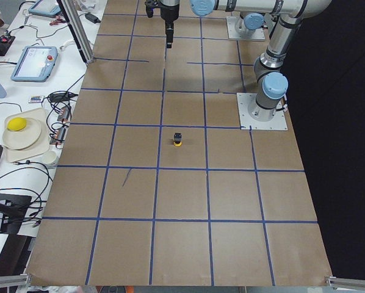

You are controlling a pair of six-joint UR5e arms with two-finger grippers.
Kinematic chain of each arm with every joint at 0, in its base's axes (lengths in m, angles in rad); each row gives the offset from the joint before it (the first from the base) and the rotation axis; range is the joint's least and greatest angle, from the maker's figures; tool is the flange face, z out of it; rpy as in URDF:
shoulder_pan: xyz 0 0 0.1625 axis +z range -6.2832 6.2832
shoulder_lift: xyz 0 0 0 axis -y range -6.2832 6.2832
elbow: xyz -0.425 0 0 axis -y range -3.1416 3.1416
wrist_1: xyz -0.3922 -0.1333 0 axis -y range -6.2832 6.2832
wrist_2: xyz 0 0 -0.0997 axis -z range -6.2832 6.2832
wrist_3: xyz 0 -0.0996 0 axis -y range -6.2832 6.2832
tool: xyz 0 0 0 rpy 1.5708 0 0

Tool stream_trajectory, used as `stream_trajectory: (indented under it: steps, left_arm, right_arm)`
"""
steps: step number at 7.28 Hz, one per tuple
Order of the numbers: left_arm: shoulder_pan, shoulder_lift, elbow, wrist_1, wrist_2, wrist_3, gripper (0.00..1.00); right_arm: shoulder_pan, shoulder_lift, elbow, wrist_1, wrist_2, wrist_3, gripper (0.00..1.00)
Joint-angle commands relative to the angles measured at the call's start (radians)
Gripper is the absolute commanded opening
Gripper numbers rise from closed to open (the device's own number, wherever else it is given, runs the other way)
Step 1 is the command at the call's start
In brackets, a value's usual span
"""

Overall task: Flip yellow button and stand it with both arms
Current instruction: 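Move the left gripper down over the yellow button lying on its side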

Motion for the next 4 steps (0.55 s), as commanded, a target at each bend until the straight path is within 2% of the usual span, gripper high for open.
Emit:
stream_trajectory:
  steps: [1,3,4]
  left_arm:
    - [-0.013,0.005,-0.021,-0.039,0.005,0.006,1.00]
    - [0.006,0.000,-0.054,-0.029,0.007,0.081,1.00]
    - [0.063,-0.001,-0.086,-0.018,0.006,0.189,1.00]
  right_arm:
    - [0.000,0.000,-0.003,0.001,0.006,0.006,1.00]
    - [0.000,-0.001,0.000,0.001,0.006,0.006,1.00]
    - [0.000,-0.001,-0.001,0.001,0.006,0.006,1.00]
